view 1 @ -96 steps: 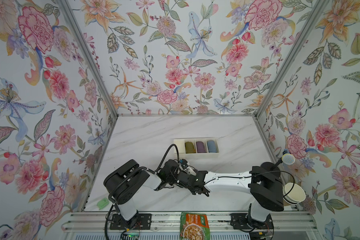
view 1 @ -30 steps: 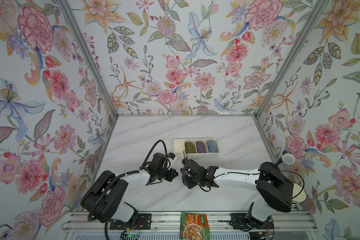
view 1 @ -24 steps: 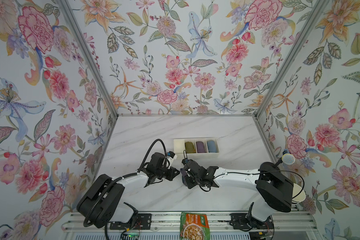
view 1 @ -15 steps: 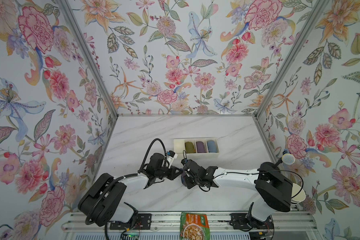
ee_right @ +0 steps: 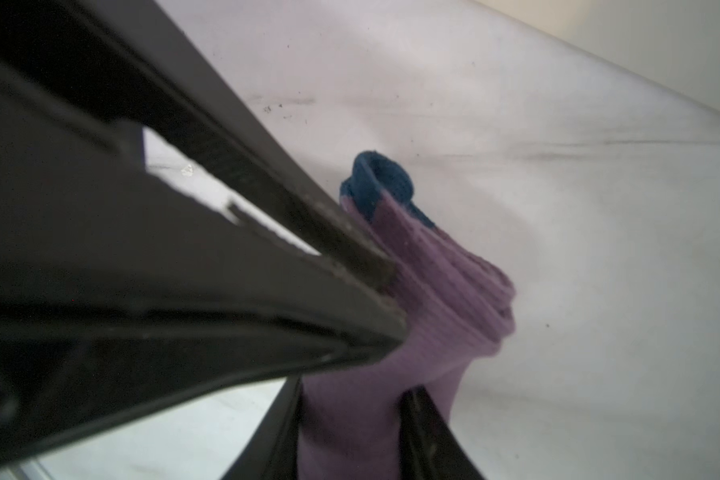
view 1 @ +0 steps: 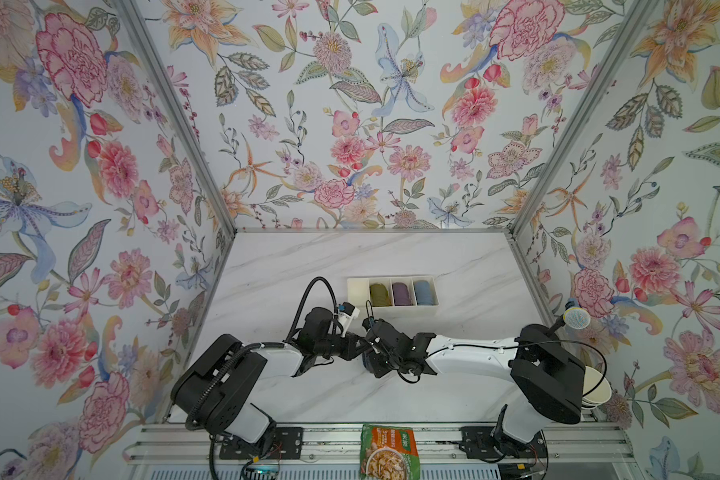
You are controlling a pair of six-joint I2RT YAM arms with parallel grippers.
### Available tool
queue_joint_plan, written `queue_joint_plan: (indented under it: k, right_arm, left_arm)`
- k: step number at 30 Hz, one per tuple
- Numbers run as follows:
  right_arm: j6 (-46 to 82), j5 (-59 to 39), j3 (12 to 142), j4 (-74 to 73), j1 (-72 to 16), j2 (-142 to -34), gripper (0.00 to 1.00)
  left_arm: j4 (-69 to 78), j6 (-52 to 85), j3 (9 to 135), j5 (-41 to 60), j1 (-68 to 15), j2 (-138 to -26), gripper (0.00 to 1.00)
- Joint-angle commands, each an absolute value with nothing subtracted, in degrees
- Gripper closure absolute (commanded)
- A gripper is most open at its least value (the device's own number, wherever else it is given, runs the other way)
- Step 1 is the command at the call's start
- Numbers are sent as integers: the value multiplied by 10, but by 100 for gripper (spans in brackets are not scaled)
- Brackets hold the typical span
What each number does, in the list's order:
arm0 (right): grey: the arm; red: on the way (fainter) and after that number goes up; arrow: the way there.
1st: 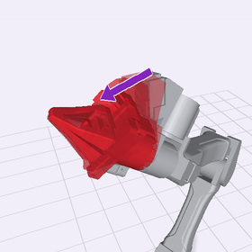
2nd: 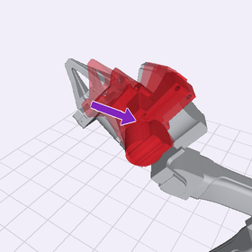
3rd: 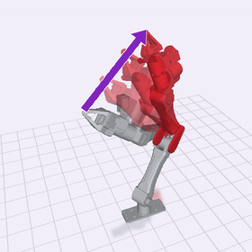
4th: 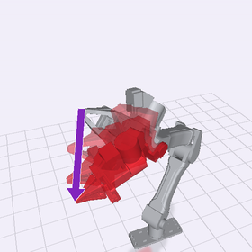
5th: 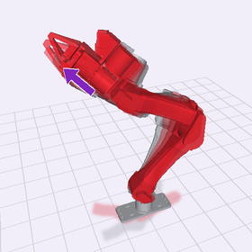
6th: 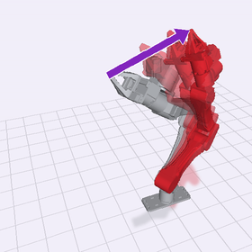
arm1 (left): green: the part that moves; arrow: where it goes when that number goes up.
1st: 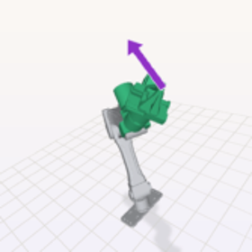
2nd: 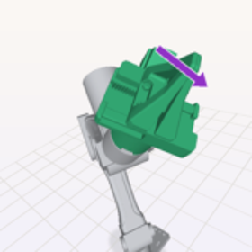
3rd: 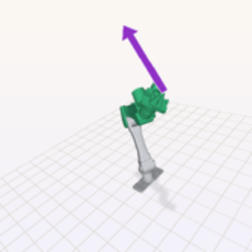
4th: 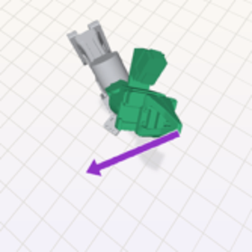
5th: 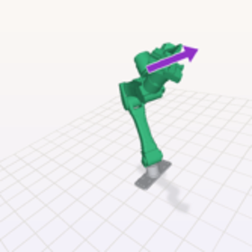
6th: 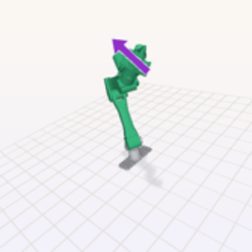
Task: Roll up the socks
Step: 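Hold the rolled sock upright with the right gripper while the left gripper presses it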
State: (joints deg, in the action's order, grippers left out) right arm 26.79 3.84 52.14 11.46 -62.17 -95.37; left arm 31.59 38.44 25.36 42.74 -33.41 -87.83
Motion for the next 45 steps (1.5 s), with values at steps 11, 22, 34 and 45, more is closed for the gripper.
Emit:
queue_joint_plan:
  k: [11, 22, 34, 45]
  right_arm:
    - [263, 14, 512, 157, -624, -984, 63]
    - [264, 5, 503, 141, -617, -969, 54]
    - [292, -102, 440, 53, -570, -887, 46]
    - [361, -213, 349, -75, -480, -786, 51]
  left_arm:
    - [205, 314, 281, 391, -358, -931, 100]
    - [171, 287, 273, 362, -368, -950, 100]
    - [164, 274, 270, 343, -370, -963, 100]
    - [172, 267, 257, 334, -371, -944, 100]
